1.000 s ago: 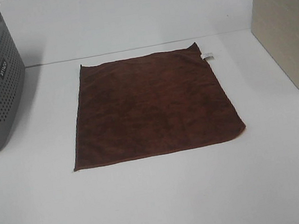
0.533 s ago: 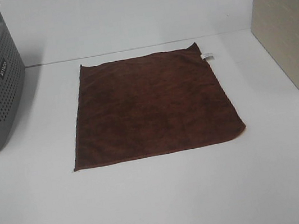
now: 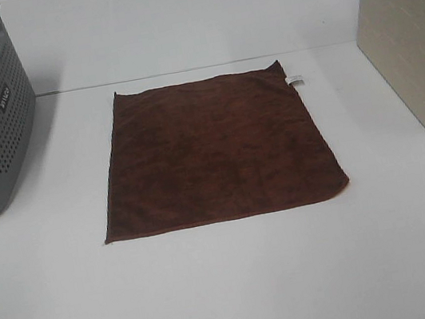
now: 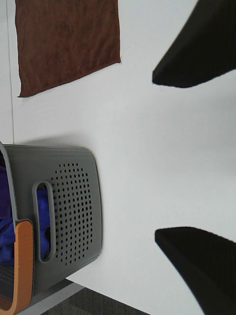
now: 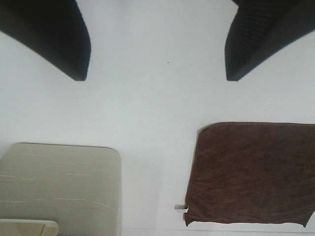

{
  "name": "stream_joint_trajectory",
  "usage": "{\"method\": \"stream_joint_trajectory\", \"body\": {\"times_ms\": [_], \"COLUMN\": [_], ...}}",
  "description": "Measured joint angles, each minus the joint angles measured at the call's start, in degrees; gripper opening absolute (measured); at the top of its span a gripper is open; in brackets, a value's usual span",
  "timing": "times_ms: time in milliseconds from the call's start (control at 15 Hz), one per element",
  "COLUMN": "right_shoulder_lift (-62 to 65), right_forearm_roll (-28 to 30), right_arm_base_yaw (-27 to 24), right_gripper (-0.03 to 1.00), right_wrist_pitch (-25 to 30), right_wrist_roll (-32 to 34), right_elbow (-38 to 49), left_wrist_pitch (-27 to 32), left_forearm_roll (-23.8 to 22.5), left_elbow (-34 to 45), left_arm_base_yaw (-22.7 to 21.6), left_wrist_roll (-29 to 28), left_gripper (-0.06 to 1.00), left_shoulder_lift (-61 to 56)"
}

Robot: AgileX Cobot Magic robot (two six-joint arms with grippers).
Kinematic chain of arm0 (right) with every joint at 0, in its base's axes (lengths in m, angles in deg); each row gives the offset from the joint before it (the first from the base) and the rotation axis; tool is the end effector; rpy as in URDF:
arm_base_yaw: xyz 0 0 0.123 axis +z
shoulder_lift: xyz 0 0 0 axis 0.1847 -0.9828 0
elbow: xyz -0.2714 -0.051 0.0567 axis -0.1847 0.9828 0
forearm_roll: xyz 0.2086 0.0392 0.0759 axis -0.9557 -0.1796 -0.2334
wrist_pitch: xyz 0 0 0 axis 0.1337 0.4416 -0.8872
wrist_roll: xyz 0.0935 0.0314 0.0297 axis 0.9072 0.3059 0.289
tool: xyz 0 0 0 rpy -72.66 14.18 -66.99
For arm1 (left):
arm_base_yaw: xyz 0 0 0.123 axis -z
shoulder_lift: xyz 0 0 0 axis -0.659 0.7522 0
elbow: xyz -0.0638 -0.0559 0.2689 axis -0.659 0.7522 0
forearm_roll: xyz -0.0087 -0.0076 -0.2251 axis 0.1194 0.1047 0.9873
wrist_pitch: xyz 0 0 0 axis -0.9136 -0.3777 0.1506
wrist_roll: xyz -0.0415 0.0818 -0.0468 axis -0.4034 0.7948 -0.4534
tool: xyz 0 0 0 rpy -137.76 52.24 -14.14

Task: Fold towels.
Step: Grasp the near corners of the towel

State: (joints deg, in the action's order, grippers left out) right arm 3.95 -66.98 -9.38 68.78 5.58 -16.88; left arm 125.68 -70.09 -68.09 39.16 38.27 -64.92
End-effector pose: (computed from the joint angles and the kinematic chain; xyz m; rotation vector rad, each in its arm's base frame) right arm -0.0156 0.0015 0.2616 -0.0527 2.0249 0.0194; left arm -0.0146 -0.0027 0.2597 -0.0171 2.0273 0.0056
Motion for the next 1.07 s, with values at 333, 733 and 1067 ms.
{"method": "stream_joint_trajectory", "body": {"times_ms": [333,733,1067], "right_shoulder_lift": [0.0,0.0,0.0], "right_forearm_roll": [0.0,0.0,0.0], "right_arm_base_yaw": [0.0,0.0,0.0], "right_gripper": [0.74,0.74,0.74], "right_wrist_pitch": [0.0,0.0,0.0], "right_wrist_roll": [0.0,0.0,0.0], "right_elbow": [0.0,0.0,0.0], "left_wrist_pitch": [0.0,0.0,0.0], "left_forearm_roll": [0.0,0.0,0.0], "left_elbow": [0.0,0.0,0.0], "left_arm_base_yaw": [0.0,0.0,0.0], "left_wrist_roll": [0.0,0.0,0.0], "left_gripper": [0.73,0.73,0.73], "left_shoulder_lift": [0.0,0.0,0.0]}}
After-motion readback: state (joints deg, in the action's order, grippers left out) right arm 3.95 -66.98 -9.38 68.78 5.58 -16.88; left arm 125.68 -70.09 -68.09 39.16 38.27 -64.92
